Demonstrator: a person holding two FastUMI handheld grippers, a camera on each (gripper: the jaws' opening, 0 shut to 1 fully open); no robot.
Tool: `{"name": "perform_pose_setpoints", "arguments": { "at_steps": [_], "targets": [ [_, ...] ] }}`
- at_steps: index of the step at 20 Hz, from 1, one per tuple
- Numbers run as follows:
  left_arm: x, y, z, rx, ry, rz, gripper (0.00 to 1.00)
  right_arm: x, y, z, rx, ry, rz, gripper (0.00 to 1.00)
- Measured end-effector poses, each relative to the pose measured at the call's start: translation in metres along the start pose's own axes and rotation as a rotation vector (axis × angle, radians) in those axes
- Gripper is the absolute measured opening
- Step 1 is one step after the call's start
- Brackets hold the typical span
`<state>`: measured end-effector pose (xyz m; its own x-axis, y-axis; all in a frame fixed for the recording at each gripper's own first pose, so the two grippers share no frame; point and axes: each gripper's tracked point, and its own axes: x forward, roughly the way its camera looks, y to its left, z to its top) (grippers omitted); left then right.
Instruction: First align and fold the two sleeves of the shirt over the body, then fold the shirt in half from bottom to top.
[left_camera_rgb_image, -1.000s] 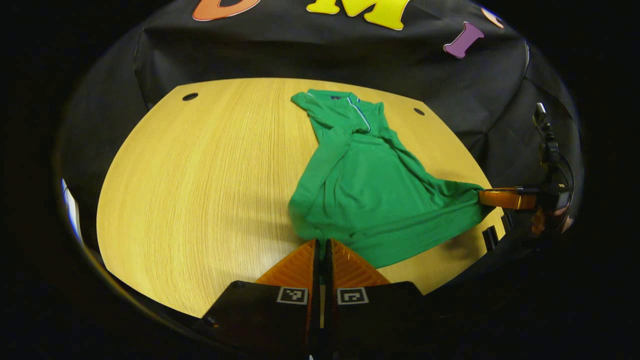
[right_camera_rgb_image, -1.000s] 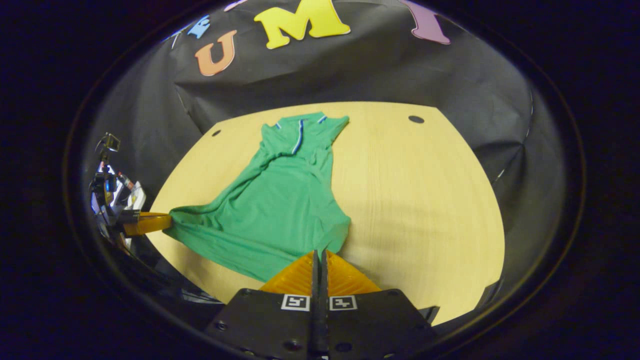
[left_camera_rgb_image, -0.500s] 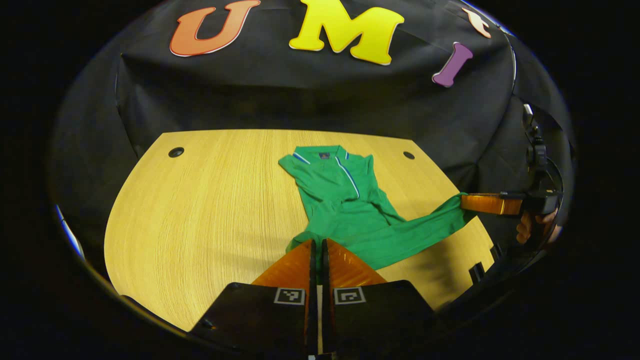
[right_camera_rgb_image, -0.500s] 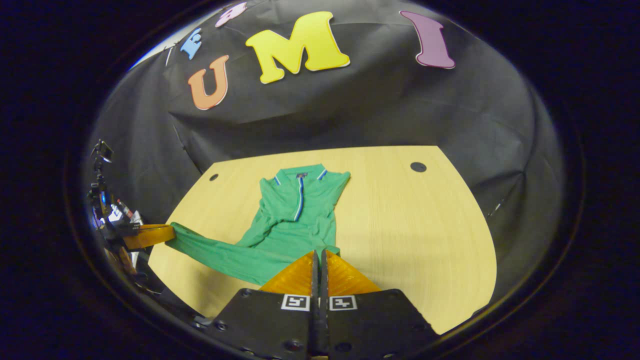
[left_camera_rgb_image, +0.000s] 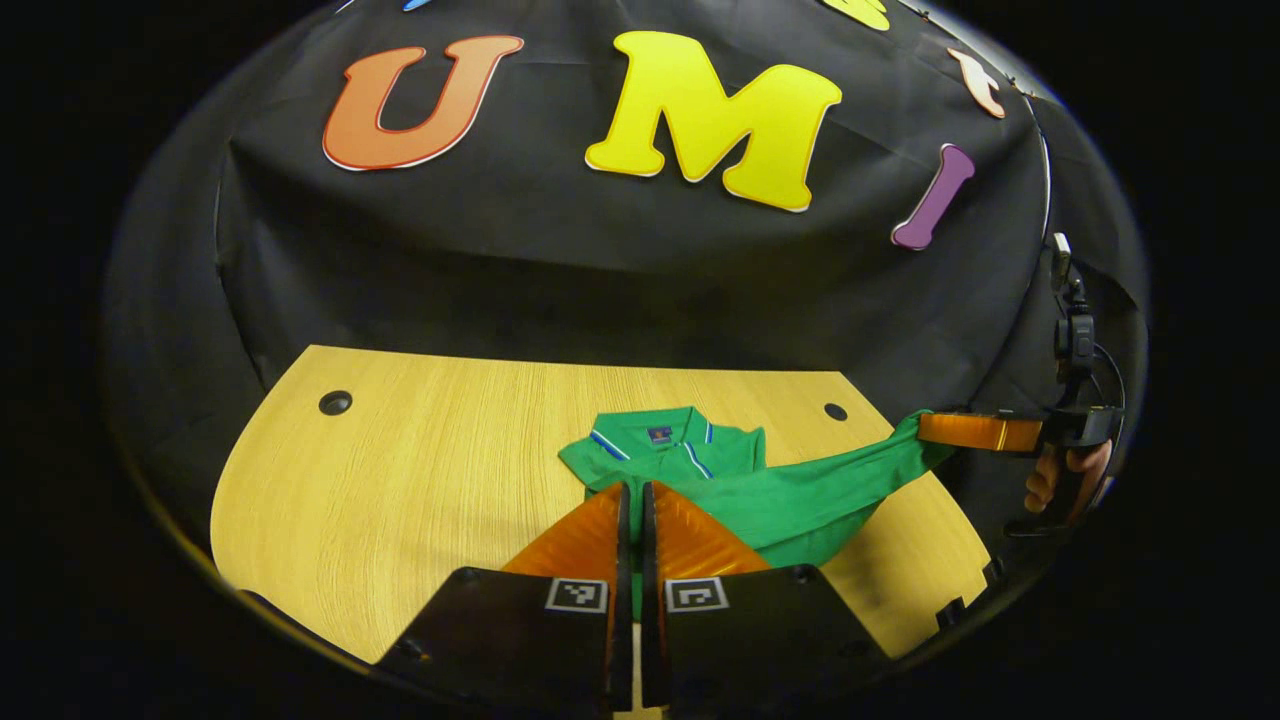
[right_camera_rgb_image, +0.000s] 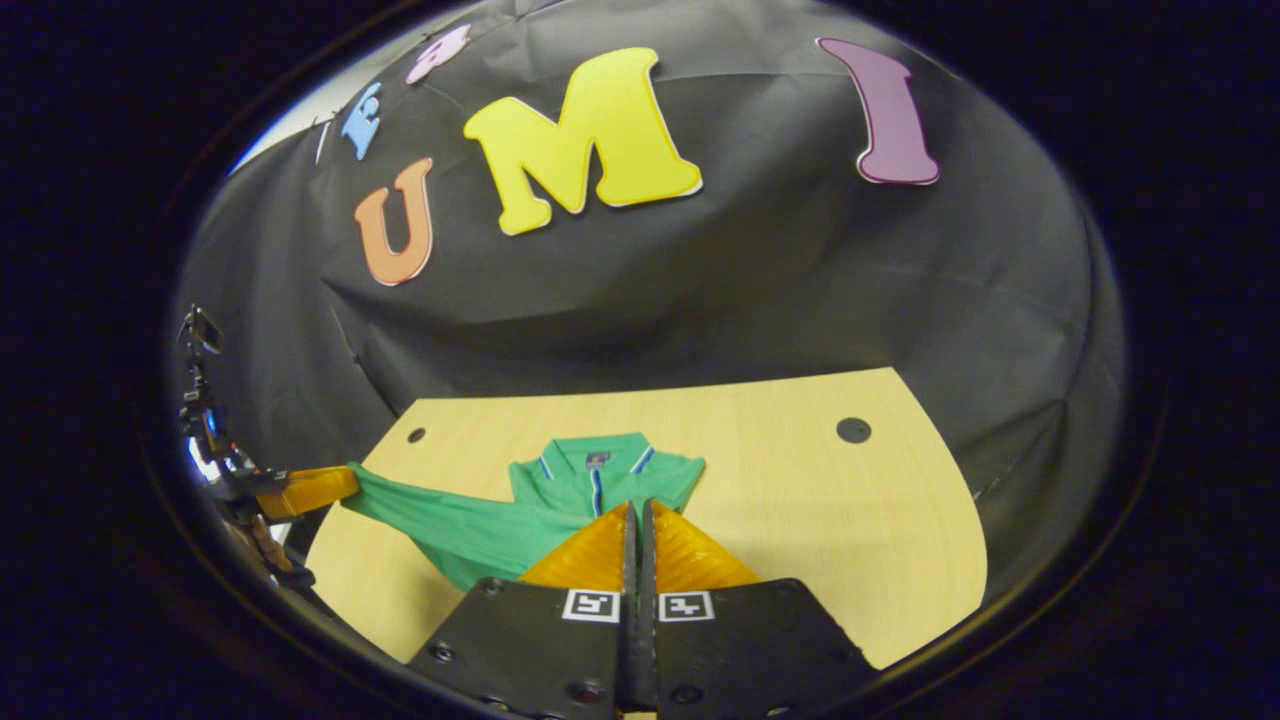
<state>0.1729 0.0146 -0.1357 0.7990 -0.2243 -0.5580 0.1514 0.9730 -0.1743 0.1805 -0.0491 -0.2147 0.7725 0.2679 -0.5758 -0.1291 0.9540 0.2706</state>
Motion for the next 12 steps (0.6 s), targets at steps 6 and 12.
{"name": "perform_pose_setpoints", "arguments": {
  "at_steps": [6, 12],
  "targets": [
    [0.049, 0.015, 0.028, -0.019, -0.035, 0.013, 0.09, 0.052, 0.004, 0.048, -0.017, -0.042, 0.003, 0.00],
    [0.103, 0.029, 0.050, -0.046, -0.078, 0.029, 0.08, 0.109, -0.003, 0.079, -0.041, -0.065, 0.013, 0.00]
  ]
}}
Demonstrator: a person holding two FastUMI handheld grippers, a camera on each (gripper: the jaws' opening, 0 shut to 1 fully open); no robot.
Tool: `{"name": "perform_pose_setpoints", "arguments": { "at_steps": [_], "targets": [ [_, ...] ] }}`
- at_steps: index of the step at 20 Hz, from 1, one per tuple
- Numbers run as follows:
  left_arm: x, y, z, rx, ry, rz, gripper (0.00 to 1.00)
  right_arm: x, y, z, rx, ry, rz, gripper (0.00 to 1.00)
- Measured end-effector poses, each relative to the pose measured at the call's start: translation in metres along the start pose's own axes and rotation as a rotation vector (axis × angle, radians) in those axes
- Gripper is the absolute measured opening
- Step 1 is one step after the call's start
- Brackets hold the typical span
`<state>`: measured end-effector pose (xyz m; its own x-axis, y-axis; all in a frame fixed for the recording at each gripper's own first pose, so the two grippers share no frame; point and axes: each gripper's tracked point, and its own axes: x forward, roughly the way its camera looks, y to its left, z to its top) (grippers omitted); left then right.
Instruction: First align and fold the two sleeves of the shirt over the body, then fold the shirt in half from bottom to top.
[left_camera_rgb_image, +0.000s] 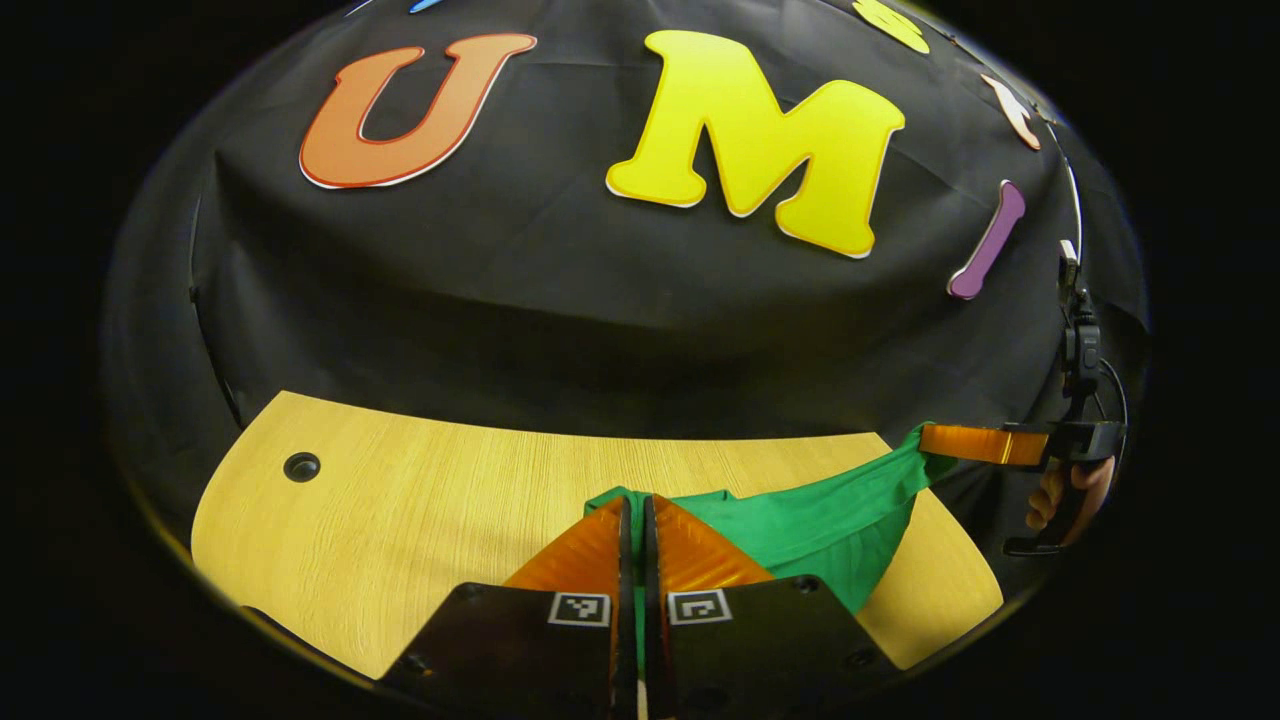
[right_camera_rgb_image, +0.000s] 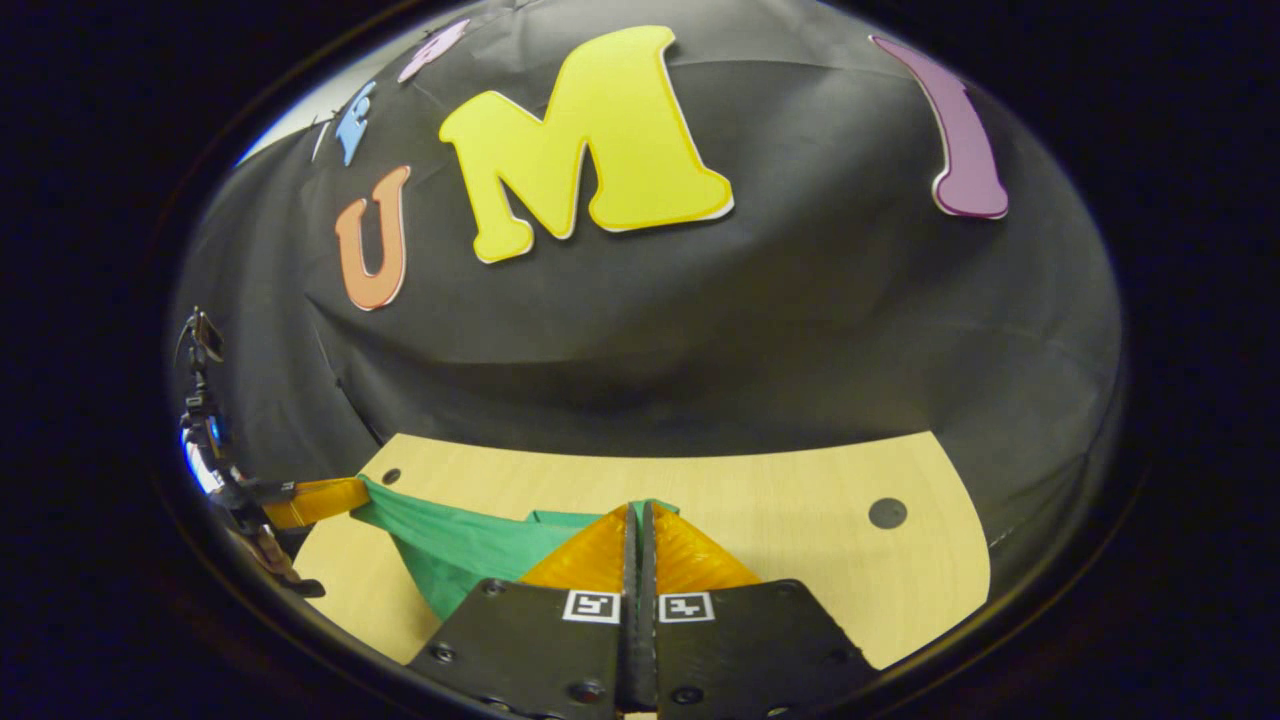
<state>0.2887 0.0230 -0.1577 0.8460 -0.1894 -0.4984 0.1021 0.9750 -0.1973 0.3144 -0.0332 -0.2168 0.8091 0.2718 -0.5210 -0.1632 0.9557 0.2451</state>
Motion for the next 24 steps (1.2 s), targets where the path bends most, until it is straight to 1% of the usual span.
{"name": "perform_pose_setpoints", "arguments": {
  "at_steps": [2, 4, 6, 8, 11, 12, 13, 15, 16, 17, 18, 19, 20, 21, 23, 24],
  "targets": [
    [0.021, 0.004, 0.006, 0.006, -0.031, 0.005, 0.08, 0.021, -0.007, 0.000, -0.006, 0.009, -0.001, 0.00],
    [0.038, 0.010, 0.001, 0.001, -0.031, 0.026, 0.08, 0.038, -0.014, -0.005, -0.009, 0.022, -0.002, 0.00],
    [0.051, 0.012, -0.006, -0.010, -0.018, 0.038, 0.09, 0.053, -0.020, -0.008, -0.017, 0.024, -0.006, 0.01],
    [0.063, 0.016, -0.014, -0.004, -0.001, 0.059, 0.08, 0.065, -0.024, -0.010, -0.010, 0.020, -0.006, 0.00],
    [0.076, 0.028, -0.027, -0.034, 0.003, 0.103, 0.09, 0.080, -0.027, -0.025, -0.028, 0.032, -0.009, 0.01],
    [0.078, 0.031, -0.032, -0.038, 0.013, 0.119, 0.09, 0.087, -0.029, -0.027, -0.026, 0.035, -0.010, 0.00],
    [0.081, 0.035, -0.038, -0.040, 0.025, 0.131, 0.10, 0.091, -0.031, -0.030, -0.012, 0.039, -0.013, 0.00],
    [0.087, 0.037, -0.044, -0.055, 0.035, 0.128, 0.12, 0.099, -0.036, -0.040, 0.005, 0.055, -0.023, 0.00],
    [0.088, 0.040, -0.045, -0.062, 0.026, 0.132, 0.13, 0.103, -0.039, -0.047, 0.012, 0.068, -0.029, 0.00],
    [0.088, 0.048, -0.048, -0.063, 0.028, 0.158, 0.17, 0.105, -0.045, -0.051, 0.015, 0.071, -0.047, 0.00],
    [0.087, 0.053, -0.051, -0.061, 0.035, 0.185, 0.24, 0.107, -0.053, -0.054, 0.016, 0.068, -0.079, 0.07],
    [0.086, 0.061, -0.055, -0.055, 0.042, 0.220, 0.49, 0.104, -0.057, -0.053, 0.021, 0.058, -0.086, 0.09],
    [0.065, 0.060, -0.052, -0.052, 0.046, 0.237, 0.75, 0.102, -0.059, -0.052, 0.021, 0.041, -0.091, 0.28],
    [0.075, 0.066, -0.052, -0.042, 0.038, 0.254, 1.00, 0.097, -0.061, -0.049, 0.011, 0.024, -0.111, 0.46],
    [0.066, 0.064, -0.043, -0.025, 0.013, 0.269, 1.00, 0.082, -0.061, -0.037, -0.008, -0.018, -0.134, 0.84],
    [0.060, 0.063, -0.037, -0.013, -0.001, 0.278, 1.00, 0.078, -0.059, -0.030, -0.014, -0.041, -0.145, 0.96]
  ]
}}
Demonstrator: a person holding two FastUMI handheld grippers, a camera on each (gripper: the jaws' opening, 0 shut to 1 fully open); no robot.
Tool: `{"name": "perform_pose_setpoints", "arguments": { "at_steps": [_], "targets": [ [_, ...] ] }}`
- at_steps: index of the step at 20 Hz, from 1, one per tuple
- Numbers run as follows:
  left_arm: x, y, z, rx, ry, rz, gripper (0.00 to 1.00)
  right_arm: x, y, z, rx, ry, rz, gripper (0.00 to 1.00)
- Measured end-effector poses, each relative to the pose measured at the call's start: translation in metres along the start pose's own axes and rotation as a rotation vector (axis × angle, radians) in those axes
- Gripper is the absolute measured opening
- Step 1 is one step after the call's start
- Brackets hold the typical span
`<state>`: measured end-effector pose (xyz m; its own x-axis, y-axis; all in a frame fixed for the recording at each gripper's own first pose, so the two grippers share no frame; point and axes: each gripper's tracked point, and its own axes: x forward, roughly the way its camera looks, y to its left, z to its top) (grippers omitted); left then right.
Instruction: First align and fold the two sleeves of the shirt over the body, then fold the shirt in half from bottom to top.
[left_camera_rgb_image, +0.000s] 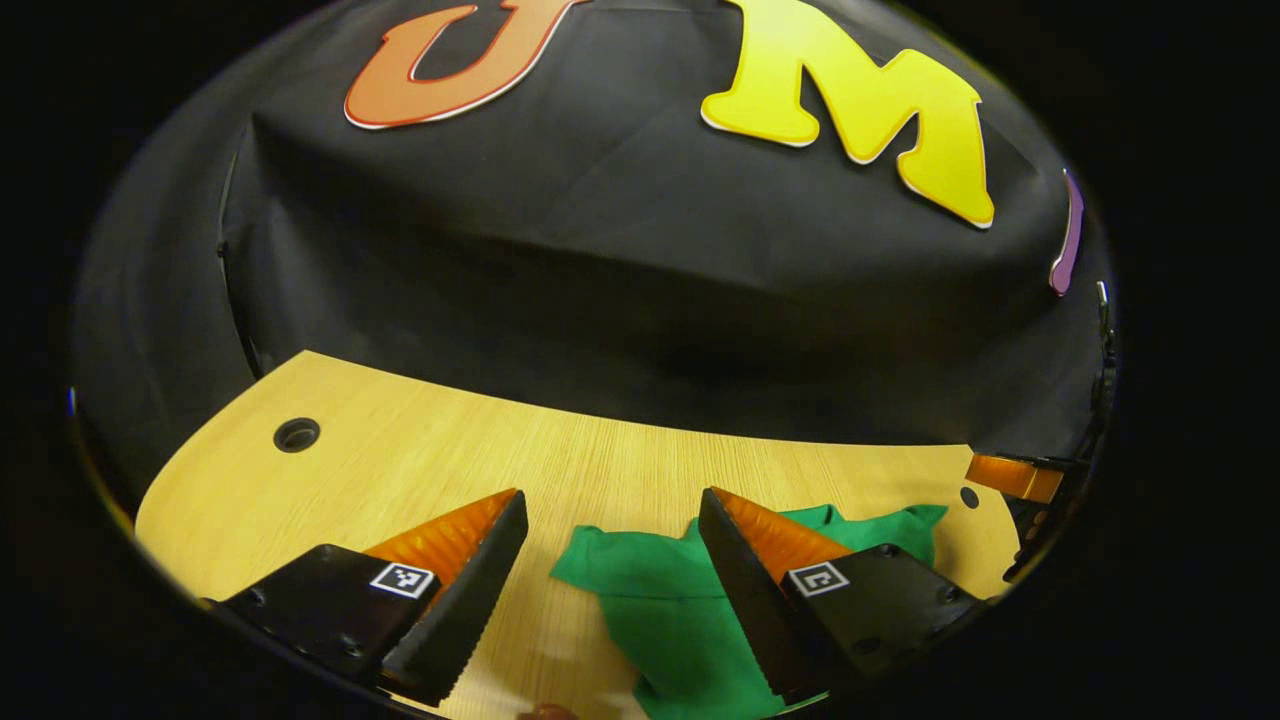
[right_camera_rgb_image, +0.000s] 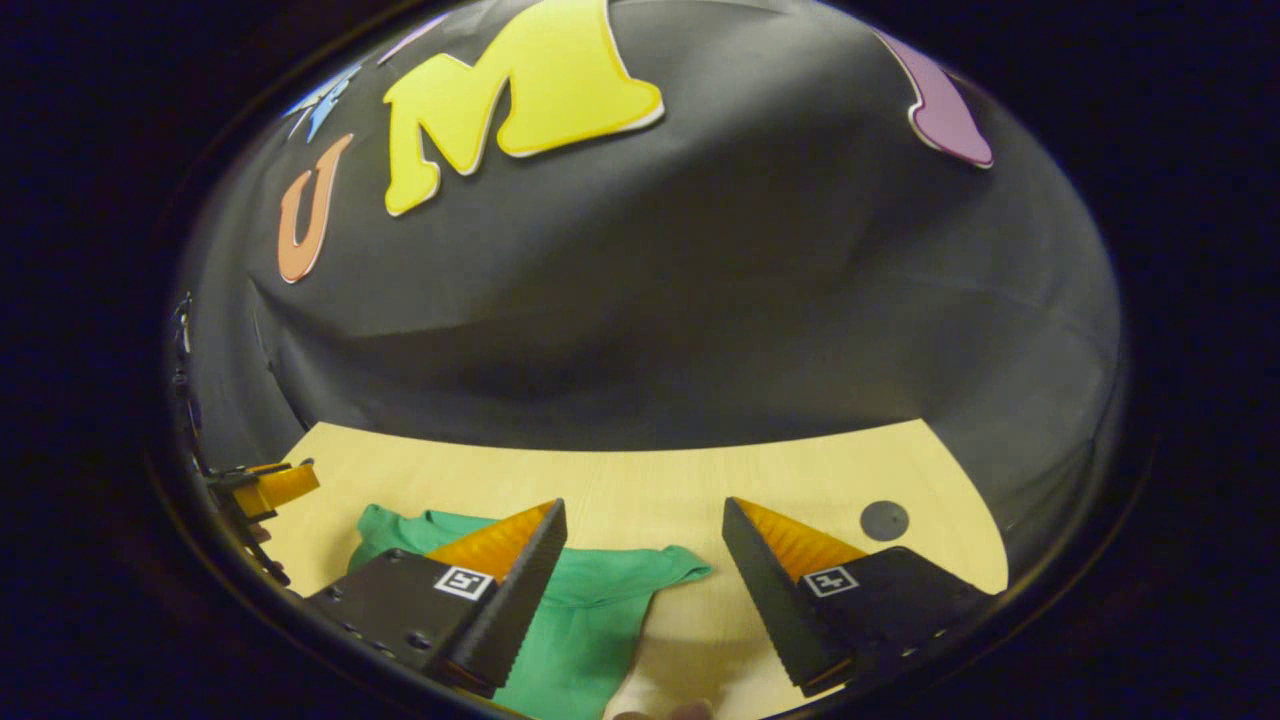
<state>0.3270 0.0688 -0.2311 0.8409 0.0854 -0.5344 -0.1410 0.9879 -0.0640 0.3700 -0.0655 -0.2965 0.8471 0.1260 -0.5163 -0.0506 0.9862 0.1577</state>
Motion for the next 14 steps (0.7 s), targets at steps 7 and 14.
{"name": "perform_pose_setpoints", "arguments": {
  "at_steps": [7, 14],
  "targets": [
    [-0.066, -0.013, 0.059, 0.010, -0.138, 0.025, 1.00, -0.079, 0.023, 0.055, -0.048, -0.169, -0.029, 0.96],
    [-0.188, -0.033, 0.117, 0.036, -0.301, -0.005, 1.00, -0.206, 0.063, 0.067, -0.086, -0.275, -0.033, 0.96]
  ]
}}
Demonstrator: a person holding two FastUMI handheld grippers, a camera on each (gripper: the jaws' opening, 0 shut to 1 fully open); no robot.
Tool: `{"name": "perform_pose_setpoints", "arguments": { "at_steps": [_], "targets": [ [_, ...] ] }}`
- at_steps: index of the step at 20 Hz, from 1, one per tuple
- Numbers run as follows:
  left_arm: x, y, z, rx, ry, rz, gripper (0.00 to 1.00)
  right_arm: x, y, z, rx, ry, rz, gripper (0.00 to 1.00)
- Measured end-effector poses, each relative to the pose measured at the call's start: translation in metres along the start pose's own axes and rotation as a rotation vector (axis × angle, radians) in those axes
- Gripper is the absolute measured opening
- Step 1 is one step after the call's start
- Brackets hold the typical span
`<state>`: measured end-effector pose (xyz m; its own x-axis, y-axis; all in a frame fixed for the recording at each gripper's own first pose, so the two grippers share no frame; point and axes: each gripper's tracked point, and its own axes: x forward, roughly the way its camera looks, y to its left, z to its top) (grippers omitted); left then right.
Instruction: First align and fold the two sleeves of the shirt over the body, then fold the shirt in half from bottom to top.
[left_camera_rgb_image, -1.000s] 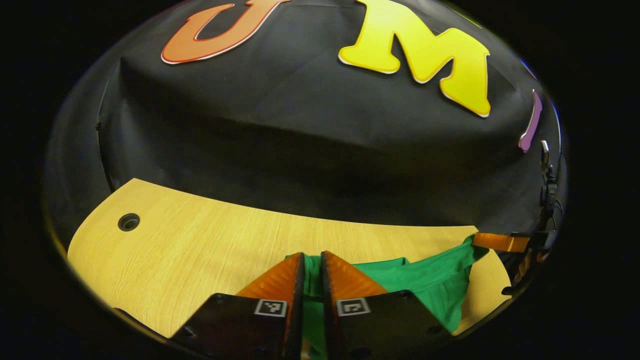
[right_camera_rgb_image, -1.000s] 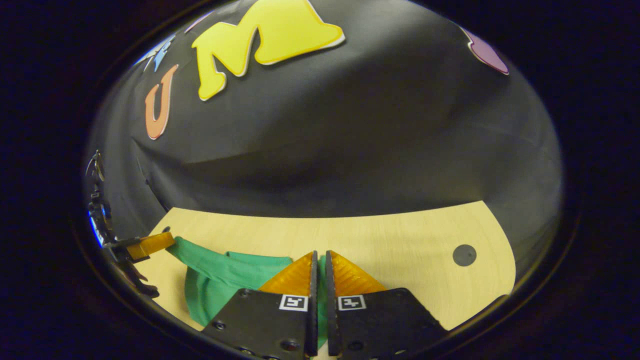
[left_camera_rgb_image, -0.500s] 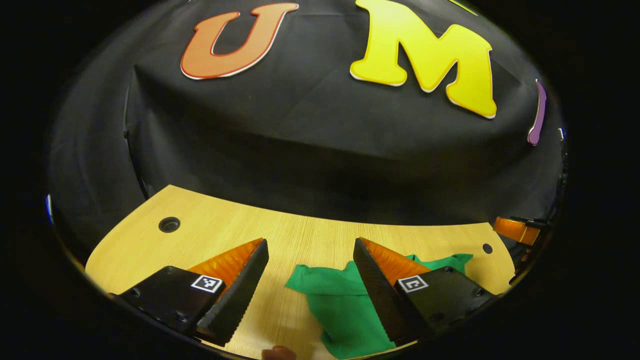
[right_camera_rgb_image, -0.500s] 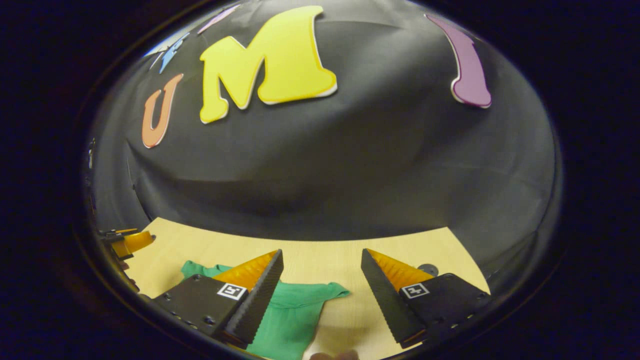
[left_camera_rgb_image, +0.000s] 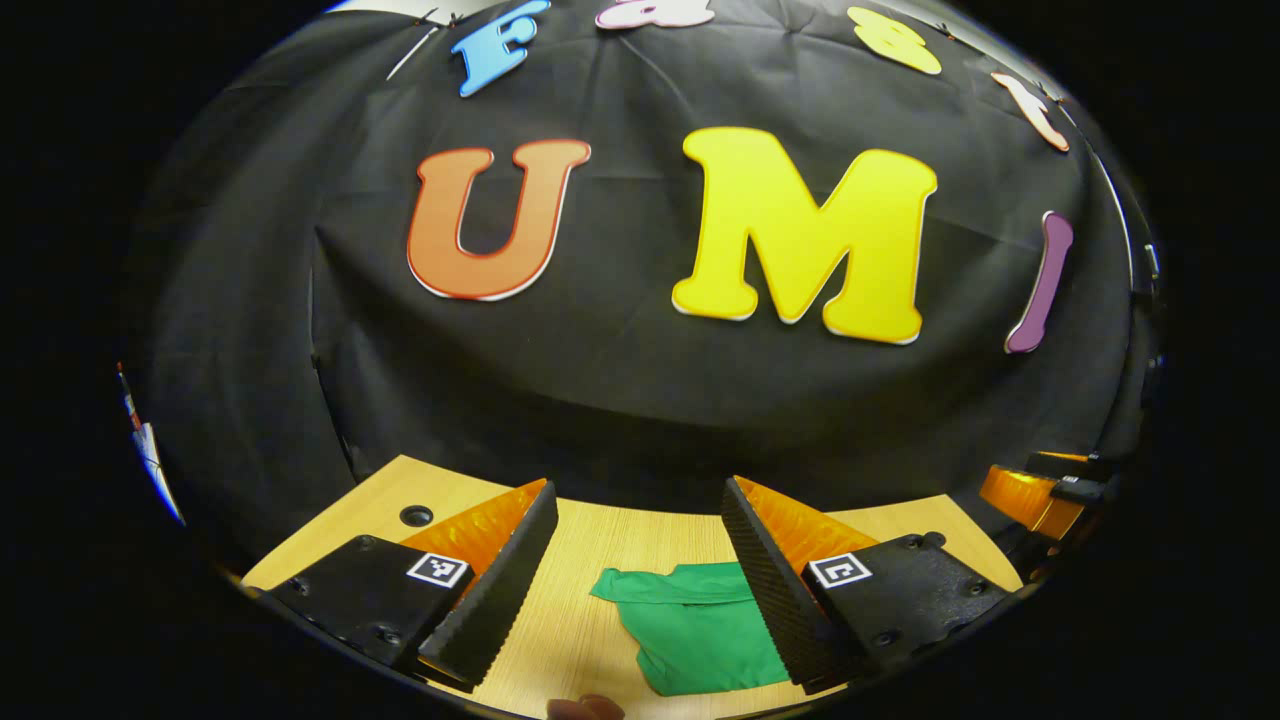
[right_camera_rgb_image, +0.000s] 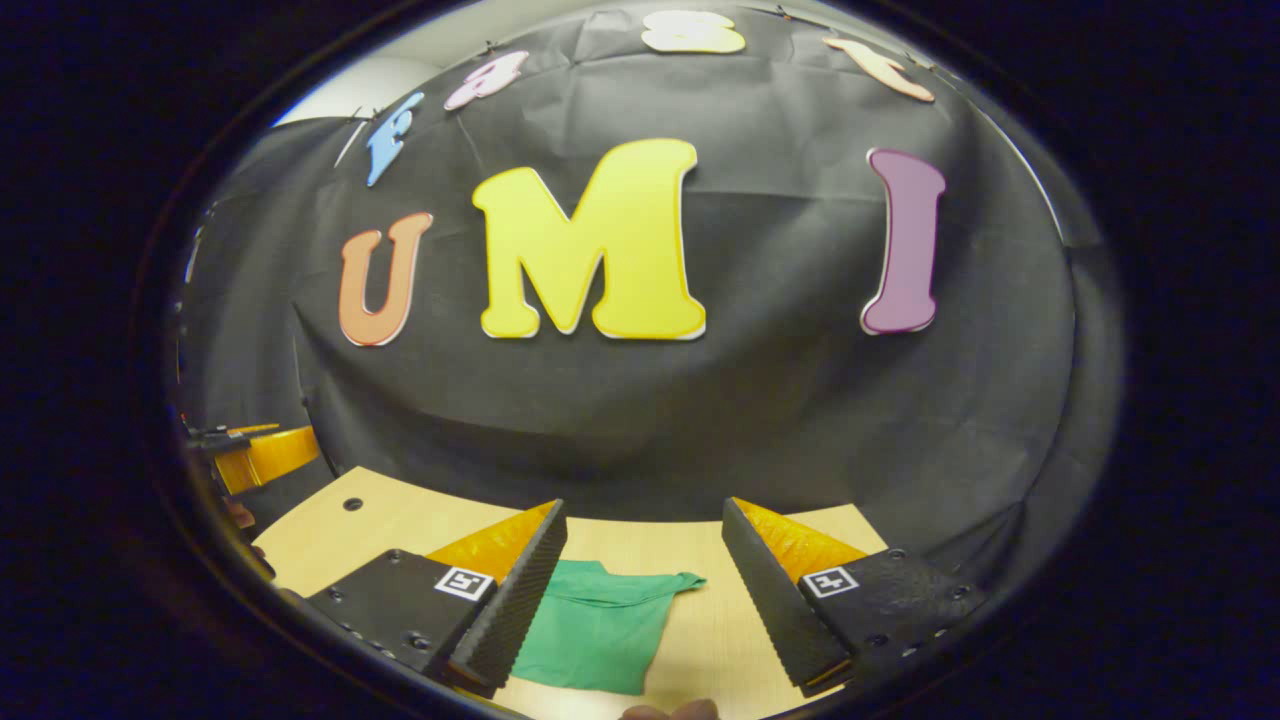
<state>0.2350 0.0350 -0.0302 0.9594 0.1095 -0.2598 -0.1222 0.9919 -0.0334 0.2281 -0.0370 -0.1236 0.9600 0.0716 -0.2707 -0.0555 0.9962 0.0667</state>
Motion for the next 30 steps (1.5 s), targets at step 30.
{"name": "perform_pose_setpoints", "arguments": {
  "at_steps": [30],
  "targets": [
    [-0.310, -0.027, 0.062, 0.042, -0.187, -0.034, 1.00, -0.321, 0.079, 0.041, -0.016, -0.186, -0.018, 0.96]
  ]
}}
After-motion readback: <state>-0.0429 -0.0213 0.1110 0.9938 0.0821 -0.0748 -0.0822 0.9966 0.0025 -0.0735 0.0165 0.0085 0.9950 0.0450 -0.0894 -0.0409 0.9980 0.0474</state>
